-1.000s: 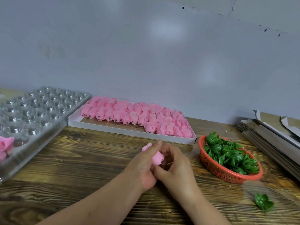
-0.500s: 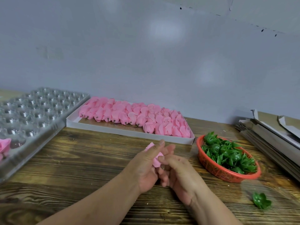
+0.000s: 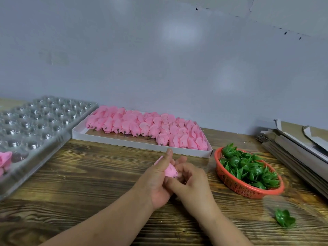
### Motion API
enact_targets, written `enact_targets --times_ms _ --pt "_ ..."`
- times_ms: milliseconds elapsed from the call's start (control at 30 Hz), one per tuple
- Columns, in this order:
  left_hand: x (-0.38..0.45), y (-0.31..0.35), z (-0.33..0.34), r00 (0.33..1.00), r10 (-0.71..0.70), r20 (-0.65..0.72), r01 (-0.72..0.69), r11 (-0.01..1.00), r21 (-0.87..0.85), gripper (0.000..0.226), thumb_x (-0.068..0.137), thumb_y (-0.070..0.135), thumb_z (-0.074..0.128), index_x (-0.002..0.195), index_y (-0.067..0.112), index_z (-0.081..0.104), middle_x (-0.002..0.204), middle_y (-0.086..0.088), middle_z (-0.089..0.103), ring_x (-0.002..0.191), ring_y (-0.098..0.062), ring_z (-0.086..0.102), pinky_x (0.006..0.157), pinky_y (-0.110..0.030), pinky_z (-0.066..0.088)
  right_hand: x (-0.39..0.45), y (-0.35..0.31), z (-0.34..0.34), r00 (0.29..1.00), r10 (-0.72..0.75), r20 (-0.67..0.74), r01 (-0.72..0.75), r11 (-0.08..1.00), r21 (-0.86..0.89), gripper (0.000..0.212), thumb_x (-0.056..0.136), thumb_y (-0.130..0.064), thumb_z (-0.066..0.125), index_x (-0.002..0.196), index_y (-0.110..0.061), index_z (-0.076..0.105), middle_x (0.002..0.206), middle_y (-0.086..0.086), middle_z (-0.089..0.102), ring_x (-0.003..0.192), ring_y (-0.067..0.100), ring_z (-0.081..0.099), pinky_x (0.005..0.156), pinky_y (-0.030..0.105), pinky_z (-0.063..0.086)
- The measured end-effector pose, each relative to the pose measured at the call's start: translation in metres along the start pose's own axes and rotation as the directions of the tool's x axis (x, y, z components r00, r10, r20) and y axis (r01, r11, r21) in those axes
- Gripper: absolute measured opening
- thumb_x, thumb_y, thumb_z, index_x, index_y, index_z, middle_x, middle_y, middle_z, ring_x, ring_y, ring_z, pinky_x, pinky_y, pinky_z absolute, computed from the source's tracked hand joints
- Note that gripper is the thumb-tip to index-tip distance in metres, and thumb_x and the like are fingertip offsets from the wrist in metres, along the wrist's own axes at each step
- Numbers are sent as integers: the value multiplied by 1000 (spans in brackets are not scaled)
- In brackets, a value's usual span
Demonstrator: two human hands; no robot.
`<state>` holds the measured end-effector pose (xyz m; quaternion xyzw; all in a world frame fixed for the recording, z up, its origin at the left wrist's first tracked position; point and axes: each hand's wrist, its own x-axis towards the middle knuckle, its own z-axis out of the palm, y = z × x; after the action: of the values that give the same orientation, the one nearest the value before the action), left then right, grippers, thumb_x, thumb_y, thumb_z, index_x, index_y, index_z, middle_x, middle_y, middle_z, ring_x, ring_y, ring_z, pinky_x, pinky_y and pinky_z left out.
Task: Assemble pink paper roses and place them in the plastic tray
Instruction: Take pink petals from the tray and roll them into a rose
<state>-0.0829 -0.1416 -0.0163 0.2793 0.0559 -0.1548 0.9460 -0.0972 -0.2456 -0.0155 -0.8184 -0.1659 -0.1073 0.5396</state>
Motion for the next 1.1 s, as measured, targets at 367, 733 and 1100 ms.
enact_targets --times_ms 367,733,1100 --pt "-2 1 -5 996 -38 87 7 944 330 56 68 45 65 106 4 68 84 -7 75 34 -20 49 37 -24 42 2 -3 -4 925 265 274 -370 798 475 21 69 -24 68 53 -14 60 49 6 50 40 12 36 39 21 26" --pt "0 1 -1 995 39 94 -54 986 158 25 68 31 67 52 13 73 77 -6 74 65 -17 71 60 -29 59 0 2 0 997 -64 -41 57 987 -153 18 68 -16 76 73 -16 59 59 -3 58 52 4 50 52 27 44" --pt "-5 1 -2 988 56 144 -105 928 359 55 61 37 76 102 1 68 87 -14 65 75 -26 61 66 -34 50 -1 0 -4 992 96 85 -117 948 297 20 75 -9 73 60 -7 60 52 8 44 46 14 38 42 22 33"
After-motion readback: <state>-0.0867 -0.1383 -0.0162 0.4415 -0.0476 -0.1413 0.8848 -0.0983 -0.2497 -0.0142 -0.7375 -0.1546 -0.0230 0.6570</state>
